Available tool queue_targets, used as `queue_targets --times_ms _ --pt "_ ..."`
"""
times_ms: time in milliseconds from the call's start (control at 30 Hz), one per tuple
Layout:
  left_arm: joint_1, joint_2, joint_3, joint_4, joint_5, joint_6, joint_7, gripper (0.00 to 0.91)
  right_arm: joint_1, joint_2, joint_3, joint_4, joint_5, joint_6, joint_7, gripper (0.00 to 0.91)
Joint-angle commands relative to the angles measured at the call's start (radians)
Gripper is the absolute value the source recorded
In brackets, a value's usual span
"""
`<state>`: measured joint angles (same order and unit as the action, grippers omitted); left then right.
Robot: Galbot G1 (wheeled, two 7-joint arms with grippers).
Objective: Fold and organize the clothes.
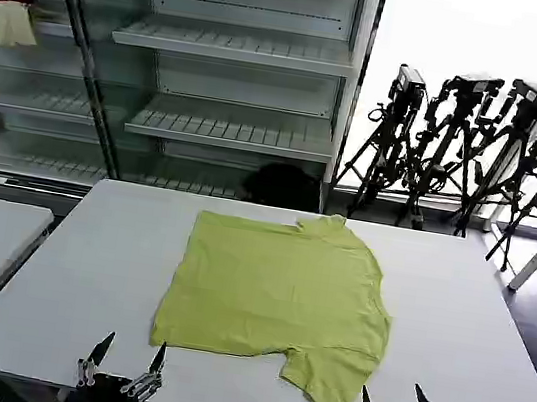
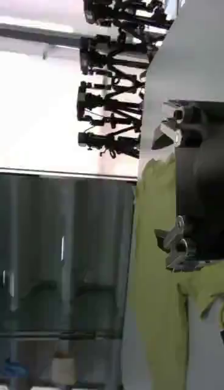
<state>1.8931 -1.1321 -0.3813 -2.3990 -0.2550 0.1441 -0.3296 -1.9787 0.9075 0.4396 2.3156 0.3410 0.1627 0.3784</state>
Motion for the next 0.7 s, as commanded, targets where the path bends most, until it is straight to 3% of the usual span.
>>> queue_targets --times_ms 33,67,133,167,200,267,333,500,700 --pt "-0.033 0.021 0.001 -0.057 -0.049 0.15 0.015 0.907 0.013 -0.032 0.0 0.059 0.055 -0.119 -0.007 0.907" --pt "-0.05 0.024 -0.001 -0.067 -0.069 0.183 0.017 0.907 0.027 -0.033 -0.005 0.072 0.078 -0.158 -0.007 0.907" --pt "-0.11 0.027 -0.002 -0.081 -0.107 0.255 0.01 0.907 0.08 -0.029 -0.03 0.117 0.144 -0.304 0.033 0.907" --pt "-0.12 0.027 -0.002 -0.082 -0.131 0.27 0.007 0.907 0.088 -0.028 -0.035 0.123 0.158 -0.327 0.033 0.907" --pt "-0.135 0.034 -0.001 -0.083 -0.149 0.318 0.004 0.907 0.119 -0.029 -0.043 0.136 0.224 -0.407 0.079 0.907" --pt "-0.137 0.049 -0.001 -0.085 -0.17 0.335 0.004 0.907 0.125 -0.042 -0.041 0.138 0.236 -0.439 0.081 0.907" --pt "-0.148 0.068 -0.006 -0.084 -0.211 0.373 -0.006 0.907 0.128 -0.06 -0.017 0.15 0.307 -0.552 0.083 0.907" --pt "-0.185 0.089 -0.026 -0.046 -0.315 0.414 -0.018 0.907 0.144 -0.06 -0.011 0.135 0.322 -0.633 0.092 0.907" --pt "-0.218 0.096 -0.011 -0.005 -0.347 0.431 -0.01 0.907 0.164 -0.038 -0.062 0.118 0.307 -0.656 0.09 0.907"
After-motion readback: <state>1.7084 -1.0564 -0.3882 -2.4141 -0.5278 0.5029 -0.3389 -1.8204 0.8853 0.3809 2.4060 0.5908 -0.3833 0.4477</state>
